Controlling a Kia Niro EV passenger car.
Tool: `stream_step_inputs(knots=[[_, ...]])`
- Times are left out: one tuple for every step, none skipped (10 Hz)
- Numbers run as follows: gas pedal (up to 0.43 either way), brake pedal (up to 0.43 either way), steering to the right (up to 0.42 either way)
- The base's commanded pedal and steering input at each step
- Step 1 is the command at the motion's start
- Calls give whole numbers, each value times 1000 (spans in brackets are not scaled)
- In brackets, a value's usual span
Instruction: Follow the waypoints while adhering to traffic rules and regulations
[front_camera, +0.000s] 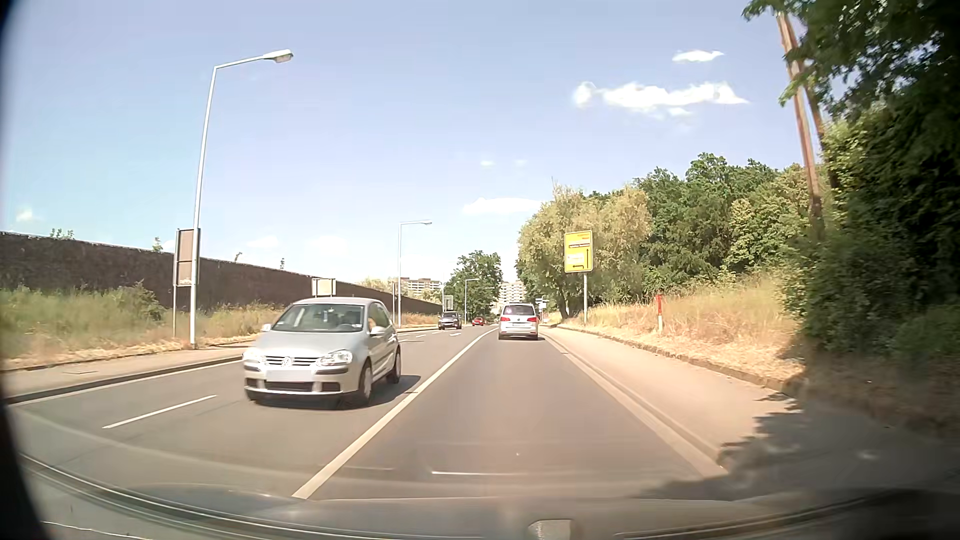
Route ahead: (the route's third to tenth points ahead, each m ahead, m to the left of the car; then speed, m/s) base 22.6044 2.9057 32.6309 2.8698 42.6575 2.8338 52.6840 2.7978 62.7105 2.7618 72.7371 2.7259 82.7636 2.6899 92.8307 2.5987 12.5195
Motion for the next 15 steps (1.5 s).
stream_step_inputs(knots=[[0,30,0],[0,30,0],[0,30,0],[0,30,0],[0,30,0],[0,30,0],[0,30,0],[0,30,0],[0,30,0],[8,30,0],[8,30,0],[8,30,0],[20,30,0],[20,30,0],[20,30,0]])
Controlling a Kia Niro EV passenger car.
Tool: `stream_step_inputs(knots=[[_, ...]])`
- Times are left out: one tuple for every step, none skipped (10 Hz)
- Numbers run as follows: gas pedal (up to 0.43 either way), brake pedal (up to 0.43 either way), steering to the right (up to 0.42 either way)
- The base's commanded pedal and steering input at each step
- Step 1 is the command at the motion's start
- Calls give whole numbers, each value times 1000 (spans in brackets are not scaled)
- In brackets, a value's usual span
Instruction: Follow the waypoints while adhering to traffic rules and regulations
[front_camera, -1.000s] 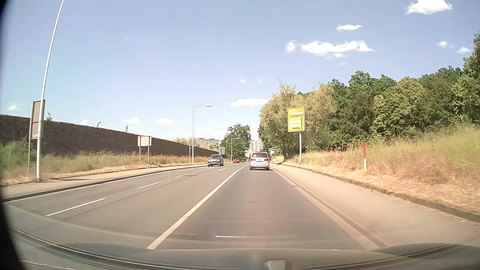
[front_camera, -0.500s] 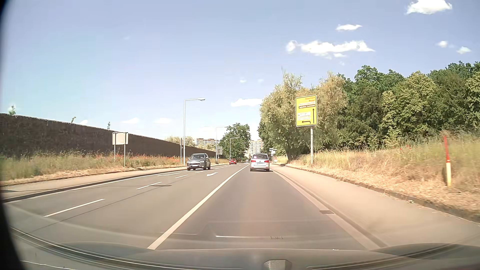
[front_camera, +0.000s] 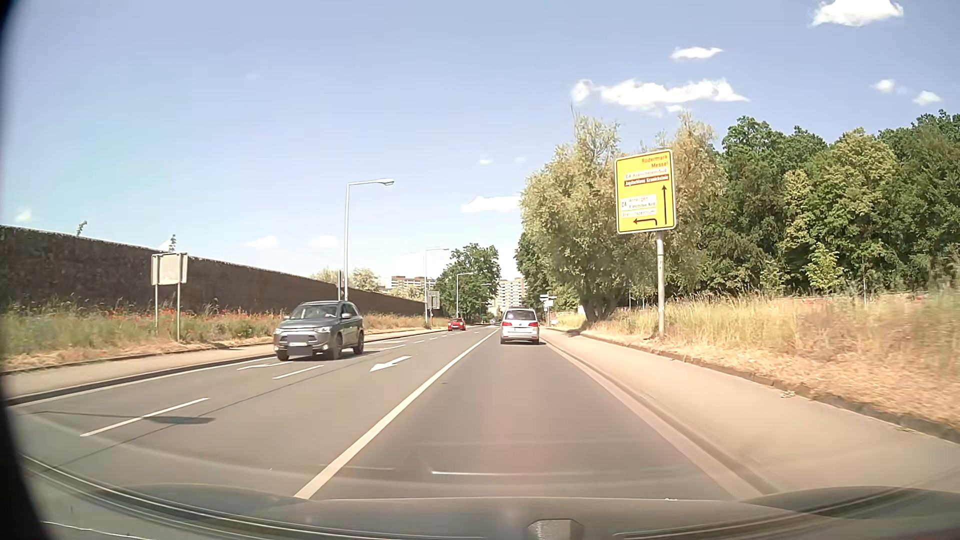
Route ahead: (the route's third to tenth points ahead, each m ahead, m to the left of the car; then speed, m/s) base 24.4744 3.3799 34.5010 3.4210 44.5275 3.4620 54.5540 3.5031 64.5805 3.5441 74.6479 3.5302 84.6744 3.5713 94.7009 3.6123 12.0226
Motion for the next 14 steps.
stream_step_inputs(knots=[[20,30,0],[28,30,1],[28,30,1],[28,30,0],[39,30,0],[39,30,0],[39,30,0],[39,30,0],[47,30,0],[47,30,0],[47,30,0],[59,30,0],[59,30,0],[59,30,0]])
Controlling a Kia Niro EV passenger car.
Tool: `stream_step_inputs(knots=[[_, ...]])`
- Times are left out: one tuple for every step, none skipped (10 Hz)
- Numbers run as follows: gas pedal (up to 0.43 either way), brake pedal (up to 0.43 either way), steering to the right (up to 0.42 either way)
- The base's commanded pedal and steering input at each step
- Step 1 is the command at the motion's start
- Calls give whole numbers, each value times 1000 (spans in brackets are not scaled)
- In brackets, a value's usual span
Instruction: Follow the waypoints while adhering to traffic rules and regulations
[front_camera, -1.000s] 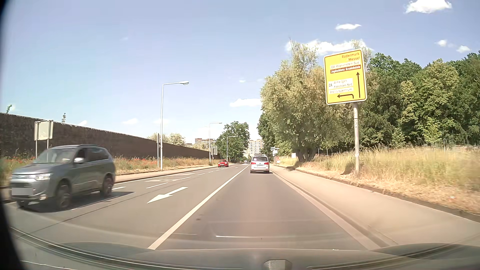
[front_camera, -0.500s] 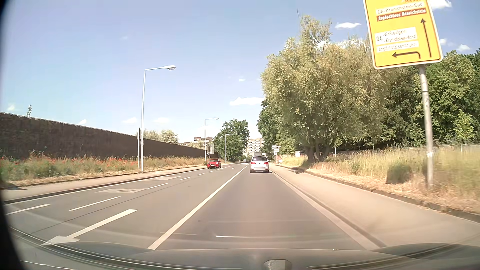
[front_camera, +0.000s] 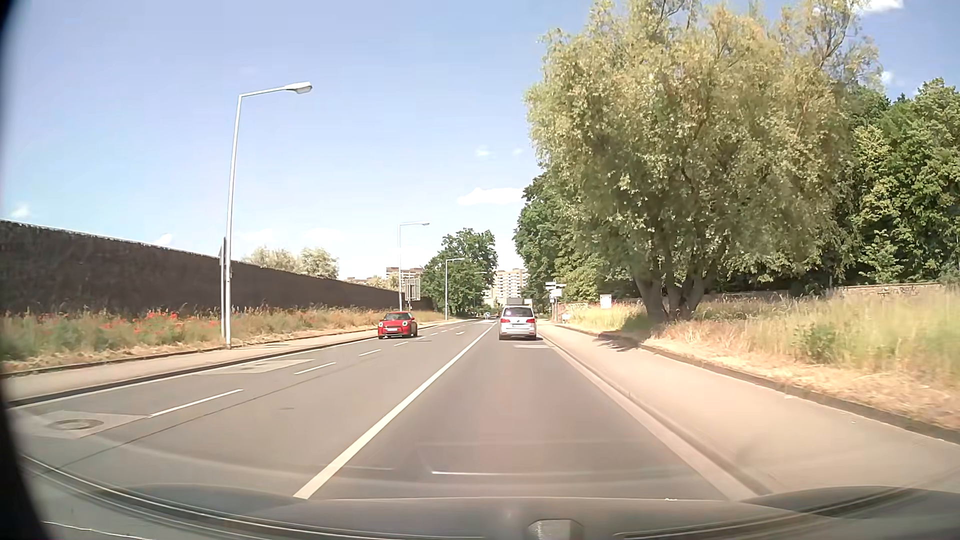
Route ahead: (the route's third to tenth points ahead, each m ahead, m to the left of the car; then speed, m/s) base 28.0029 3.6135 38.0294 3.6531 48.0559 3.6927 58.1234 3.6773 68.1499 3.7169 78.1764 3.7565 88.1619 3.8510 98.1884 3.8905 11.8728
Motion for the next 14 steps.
stream_step_inputs(knots=[[67,30,0],[67,30,0],[67,30,0],[79,30,0],[79,30,0],[79,30,0],[79,30,0],[79,30,0],[79,30,-3],[79,30,-4],[79,30,-3],[79,30,-3],[79,30,-2],[79,30,-3]])
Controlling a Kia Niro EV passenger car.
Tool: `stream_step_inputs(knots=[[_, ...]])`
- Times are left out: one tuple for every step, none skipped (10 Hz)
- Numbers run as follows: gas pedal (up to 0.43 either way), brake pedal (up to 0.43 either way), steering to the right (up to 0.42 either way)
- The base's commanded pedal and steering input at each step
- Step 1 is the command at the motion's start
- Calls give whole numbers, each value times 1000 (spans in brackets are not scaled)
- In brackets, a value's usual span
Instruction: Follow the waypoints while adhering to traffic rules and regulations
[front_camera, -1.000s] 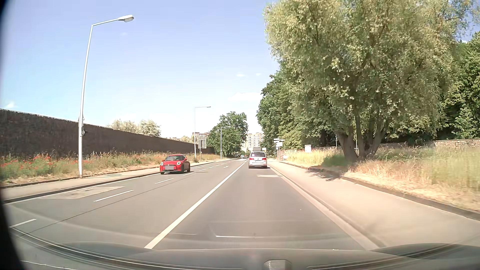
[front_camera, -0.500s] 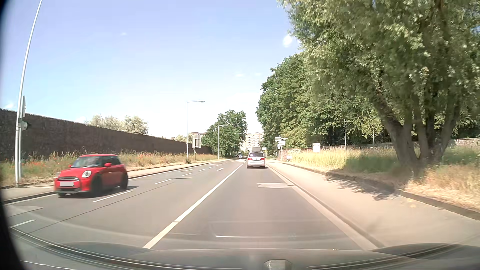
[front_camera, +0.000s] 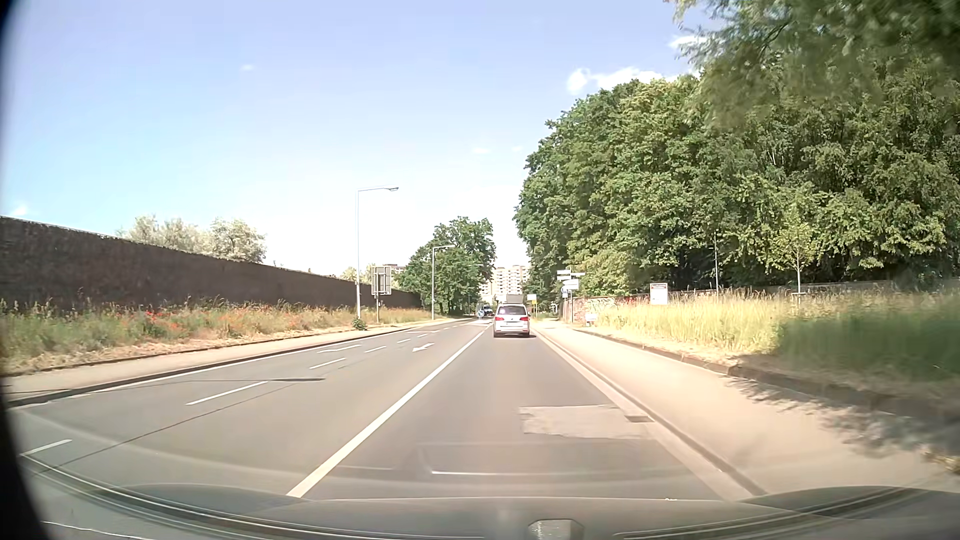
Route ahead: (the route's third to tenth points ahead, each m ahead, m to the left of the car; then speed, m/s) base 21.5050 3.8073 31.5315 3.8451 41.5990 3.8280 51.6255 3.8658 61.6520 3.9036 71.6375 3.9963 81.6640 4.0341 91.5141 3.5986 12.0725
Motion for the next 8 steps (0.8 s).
stream_step_inputs(knots=[[79,30,-3],[79,30,-2],[79,30,-2],[79,30,-2],[79,30,-1],[79,30,0],[79,30,-1],[79,30,-1]])
